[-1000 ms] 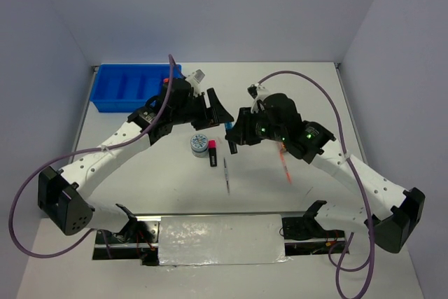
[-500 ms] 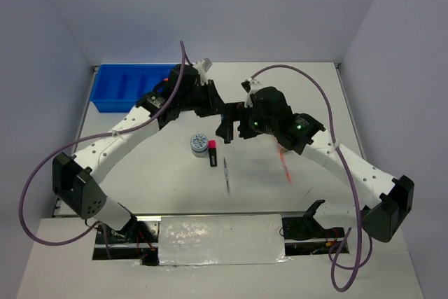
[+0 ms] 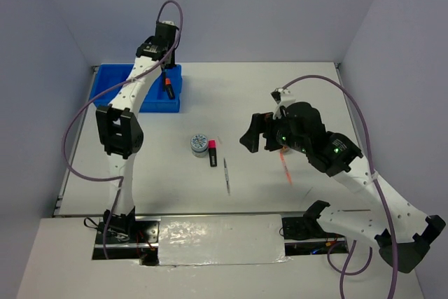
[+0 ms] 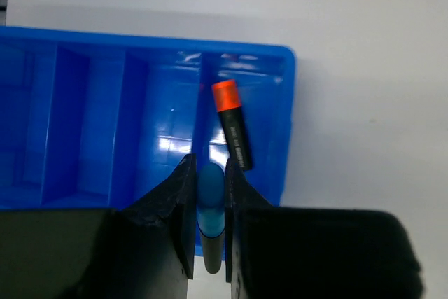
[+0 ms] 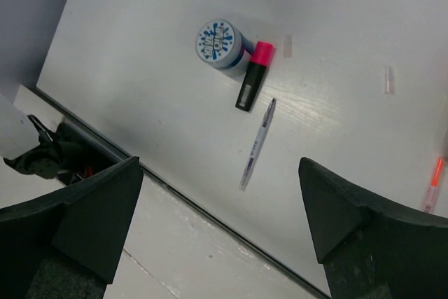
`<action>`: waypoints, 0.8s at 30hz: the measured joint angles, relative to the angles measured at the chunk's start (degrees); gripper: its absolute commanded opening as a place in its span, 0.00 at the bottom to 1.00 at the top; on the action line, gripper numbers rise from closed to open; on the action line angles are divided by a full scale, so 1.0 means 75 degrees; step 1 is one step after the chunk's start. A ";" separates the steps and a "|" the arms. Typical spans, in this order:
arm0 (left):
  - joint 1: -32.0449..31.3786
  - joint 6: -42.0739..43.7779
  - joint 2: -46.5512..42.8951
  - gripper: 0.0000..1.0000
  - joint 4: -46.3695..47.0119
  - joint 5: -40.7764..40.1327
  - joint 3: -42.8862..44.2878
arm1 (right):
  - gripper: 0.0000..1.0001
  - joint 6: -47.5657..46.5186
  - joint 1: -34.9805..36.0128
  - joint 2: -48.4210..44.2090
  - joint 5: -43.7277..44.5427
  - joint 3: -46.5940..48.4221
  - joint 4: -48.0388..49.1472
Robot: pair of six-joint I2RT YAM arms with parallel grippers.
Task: Sort the stationery into containers
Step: Place the pen in the storage box, then pick up the pen from the center of the board.
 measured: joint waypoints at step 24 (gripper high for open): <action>0.0545 -0.0082 0.0618 0.99 0.0466 0.0510 -0.0650 | 1.00 -0.0399 -0.0003 0.1932 -0.0790 -0.0064 0.0017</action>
